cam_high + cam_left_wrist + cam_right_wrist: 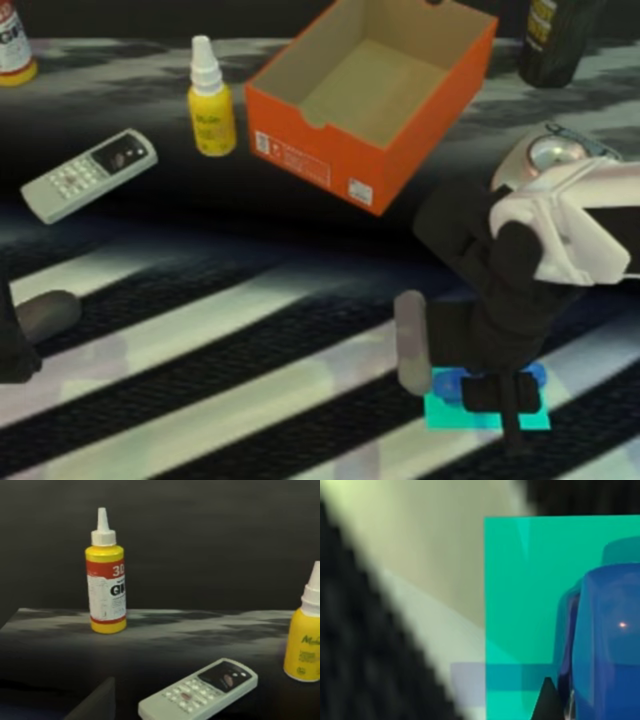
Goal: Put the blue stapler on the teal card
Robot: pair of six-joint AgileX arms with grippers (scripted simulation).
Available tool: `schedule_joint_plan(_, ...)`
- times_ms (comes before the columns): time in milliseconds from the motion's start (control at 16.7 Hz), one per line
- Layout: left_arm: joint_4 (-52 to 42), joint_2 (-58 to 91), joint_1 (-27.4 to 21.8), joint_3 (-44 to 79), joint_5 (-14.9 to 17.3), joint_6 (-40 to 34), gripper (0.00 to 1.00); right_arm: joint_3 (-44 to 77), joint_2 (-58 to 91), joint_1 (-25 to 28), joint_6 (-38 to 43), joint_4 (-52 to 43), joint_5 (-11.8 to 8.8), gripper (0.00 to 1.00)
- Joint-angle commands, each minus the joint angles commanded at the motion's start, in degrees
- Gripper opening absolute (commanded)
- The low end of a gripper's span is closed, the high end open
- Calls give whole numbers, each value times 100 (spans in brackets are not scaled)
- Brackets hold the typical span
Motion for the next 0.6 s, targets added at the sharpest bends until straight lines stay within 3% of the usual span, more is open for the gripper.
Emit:
schedule_joint_plan(240,0,0,0,0,0,0,100,-28,17,1,-1,36,1,0)
schedule_joint_plan(600,0,0,0,0,0,0,100,-28,17,1,-1,36,1,45)
